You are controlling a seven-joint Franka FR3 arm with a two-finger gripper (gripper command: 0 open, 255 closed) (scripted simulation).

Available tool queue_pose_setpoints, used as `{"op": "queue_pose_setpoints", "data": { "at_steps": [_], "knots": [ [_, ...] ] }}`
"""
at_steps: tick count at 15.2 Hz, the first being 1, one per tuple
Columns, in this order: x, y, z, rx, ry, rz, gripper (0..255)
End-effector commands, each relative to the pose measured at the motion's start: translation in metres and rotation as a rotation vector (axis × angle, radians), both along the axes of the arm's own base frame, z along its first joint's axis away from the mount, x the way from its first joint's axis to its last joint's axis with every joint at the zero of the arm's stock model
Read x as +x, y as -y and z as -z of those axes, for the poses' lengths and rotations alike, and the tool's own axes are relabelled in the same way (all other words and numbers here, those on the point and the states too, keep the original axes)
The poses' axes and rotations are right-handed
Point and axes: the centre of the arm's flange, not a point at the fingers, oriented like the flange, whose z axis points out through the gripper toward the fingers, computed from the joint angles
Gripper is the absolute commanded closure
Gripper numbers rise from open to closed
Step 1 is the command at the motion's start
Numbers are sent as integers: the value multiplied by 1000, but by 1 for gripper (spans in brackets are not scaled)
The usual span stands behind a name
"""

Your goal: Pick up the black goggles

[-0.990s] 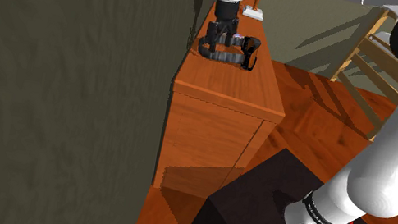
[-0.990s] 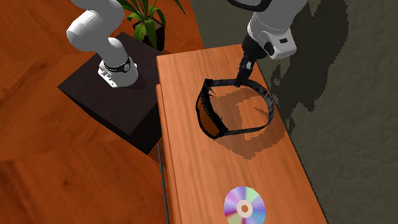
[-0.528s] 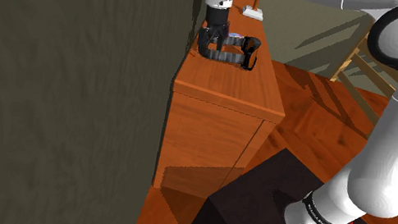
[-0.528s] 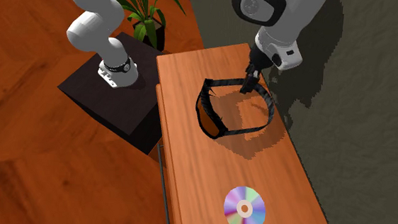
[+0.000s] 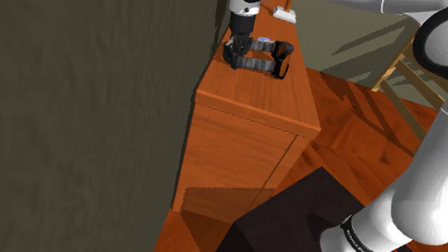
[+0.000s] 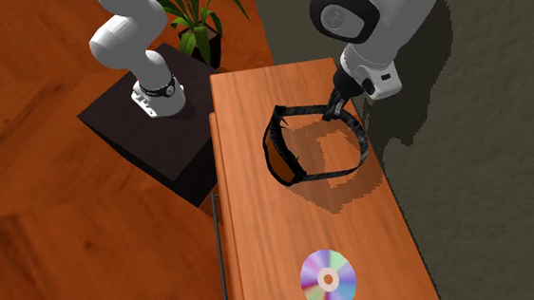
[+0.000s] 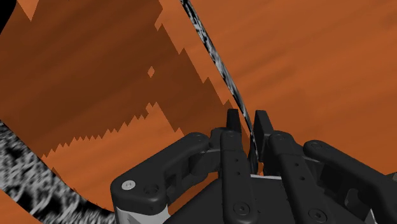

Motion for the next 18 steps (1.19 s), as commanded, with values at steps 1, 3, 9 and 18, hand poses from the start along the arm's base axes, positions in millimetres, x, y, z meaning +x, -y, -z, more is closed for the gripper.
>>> {"op": "queue_pose_setpoints", "data": {
  "at_steps": [1,3,9,18],
  "knots": [
    [0,2,2,-2,-4,2,255],
    [0,2,2,-2,-4,2,255],
    [-1,1,-13,-2,-4,2,255],
    [-1,1,-61,-2,-4,2,255]
  ]
}}
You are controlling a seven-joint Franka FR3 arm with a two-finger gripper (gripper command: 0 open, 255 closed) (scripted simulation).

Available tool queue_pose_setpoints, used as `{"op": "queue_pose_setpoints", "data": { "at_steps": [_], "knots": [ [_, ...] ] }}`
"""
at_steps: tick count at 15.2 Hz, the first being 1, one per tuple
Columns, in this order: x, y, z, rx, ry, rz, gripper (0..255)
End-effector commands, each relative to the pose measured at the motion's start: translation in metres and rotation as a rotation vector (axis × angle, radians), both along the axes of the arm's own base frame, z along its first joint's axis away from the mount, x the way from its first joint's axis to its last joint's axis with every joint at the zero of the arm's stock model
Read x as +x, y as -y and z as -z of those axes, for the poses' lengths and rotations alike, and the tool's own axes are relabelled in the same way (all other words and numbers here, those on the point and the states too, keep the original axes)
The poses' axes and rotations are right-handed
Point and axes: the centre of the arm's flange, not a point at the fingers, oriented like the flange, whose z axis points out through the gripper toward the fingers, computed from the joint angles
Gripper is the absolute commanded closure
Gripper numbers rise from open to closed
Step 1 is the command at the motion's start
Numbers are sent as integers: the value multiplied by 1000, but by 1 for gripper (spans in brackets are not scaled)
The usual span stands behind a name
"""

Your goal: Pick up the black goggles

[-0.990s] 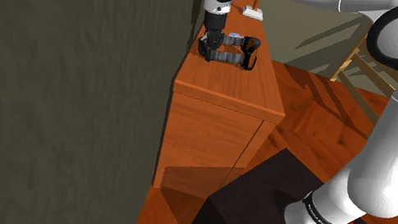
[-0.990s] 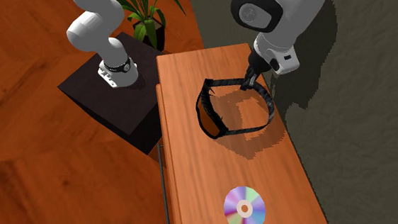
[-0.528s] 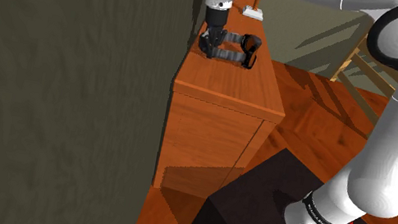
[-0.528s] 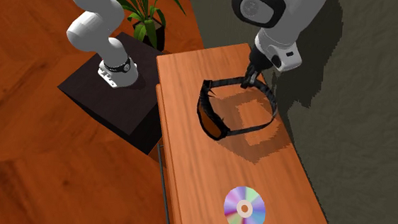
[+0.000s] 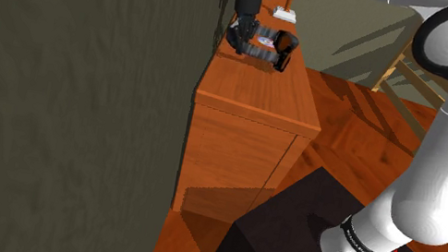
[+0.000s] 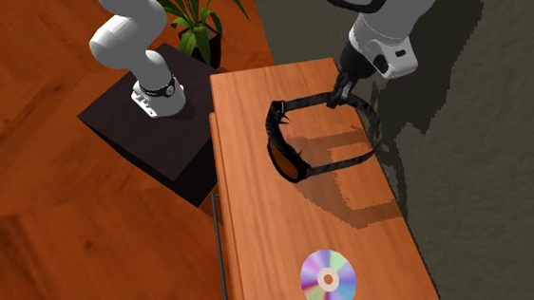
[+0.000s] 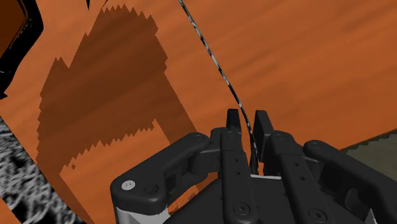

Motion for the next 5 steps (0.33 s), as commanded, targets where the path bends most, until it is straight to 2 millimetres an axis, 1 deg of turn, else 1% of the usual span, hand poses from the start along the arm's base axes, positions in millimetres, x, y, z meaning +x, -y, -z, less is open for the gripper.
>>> {"op": "queue_pose_setpoints", "data": {
  "at_steps": [1,3,5],
  "knots": [
    [0,1,-10,0,0,0,255],
    [0,1,-21,0,0,0,255],
    [0,1,-22,0,0,0,255]
  ]
}}
